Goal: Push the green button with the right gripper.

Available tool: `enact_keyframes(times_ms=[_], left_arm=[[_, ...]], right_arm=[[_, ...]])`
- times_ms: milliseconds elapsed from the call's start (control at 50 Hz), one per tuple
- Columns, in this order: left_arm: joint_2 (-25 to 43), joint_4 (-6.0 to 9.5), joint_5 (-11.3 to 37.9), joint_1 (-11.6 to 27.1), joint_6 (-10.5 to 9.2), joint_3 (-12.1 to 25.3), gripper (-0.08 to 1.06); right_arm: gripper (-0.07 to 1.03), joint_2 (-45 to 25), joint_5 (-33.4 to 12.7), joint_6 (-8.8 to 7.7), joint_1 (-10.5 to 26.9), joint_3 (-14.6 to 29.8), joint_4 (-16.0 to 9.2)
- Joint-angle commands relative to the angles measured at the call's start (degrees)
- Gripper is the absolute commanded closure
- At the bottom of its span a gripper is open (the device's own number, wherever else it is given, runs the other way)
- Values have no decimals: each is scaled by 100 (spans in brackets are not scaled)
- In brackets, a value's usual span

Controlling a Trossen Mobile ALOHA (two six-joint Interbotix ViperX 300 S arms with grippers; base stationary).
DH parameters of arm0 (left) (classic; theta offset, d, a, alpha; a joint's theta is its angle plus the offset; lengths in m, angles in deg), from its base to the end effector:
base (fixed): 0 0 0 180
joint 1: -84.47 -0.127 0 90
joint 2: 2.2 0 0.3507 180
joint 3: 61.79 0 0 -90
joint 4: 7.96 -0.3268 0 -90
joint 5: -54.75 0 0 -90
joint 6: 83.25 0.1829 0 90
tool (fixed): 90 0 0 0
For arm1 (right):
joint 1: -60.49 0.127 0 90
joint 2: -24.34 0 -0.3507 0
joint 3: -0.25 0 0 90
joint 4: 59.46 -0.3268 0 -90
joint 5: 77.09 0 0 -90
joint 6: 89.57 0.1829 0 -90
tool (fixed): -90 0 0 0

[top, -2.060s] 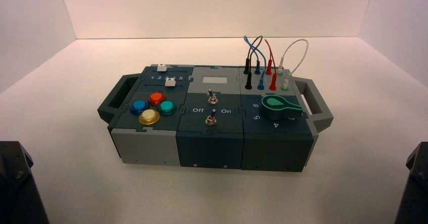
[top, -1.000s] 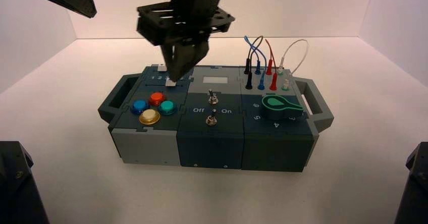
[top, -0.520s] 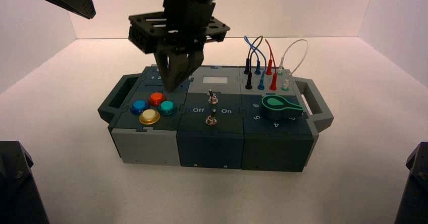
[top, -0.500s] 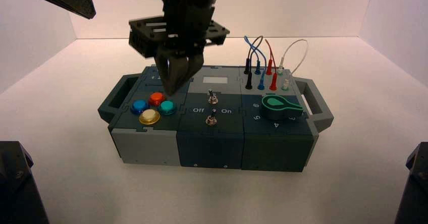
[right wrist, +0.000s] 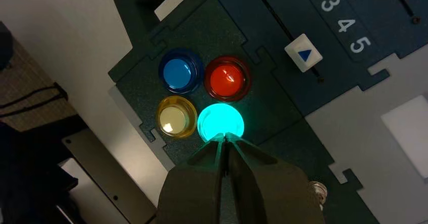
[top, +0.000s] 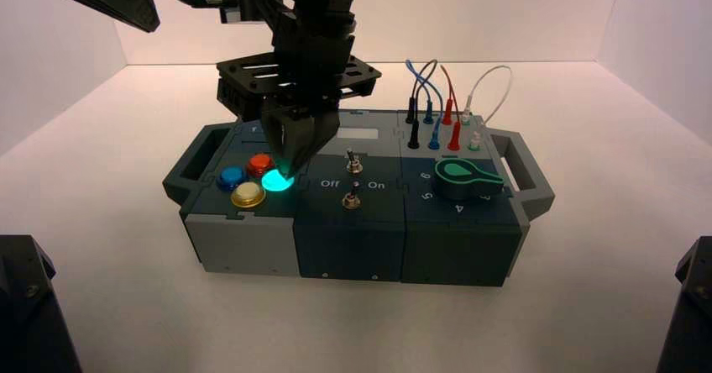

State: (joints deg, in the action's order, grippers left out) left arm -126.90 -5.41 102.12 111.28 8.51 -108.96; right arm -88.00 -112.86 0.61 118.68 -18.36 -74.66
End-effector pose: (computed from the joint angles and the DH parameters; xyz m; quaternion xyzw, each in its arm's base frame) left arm 0.1859 -0.1007 0.1868 0.1079 0.4868 -0.2149 0.8398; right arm 0.2000 0.3756 0.0620 -0.1826 0.6024 0.3718 0.6824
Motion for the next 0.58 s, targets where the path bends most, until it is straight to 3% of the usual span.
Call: enact_keyframes(times_ms=[20,580], left_arm=[[26,9,-18,18,26,158,100],[114,9,-26,26,26,132,100]], right_arm=[[99,88,18,-18,53,70,-35],[99,492,-343,62,9,185,0]])
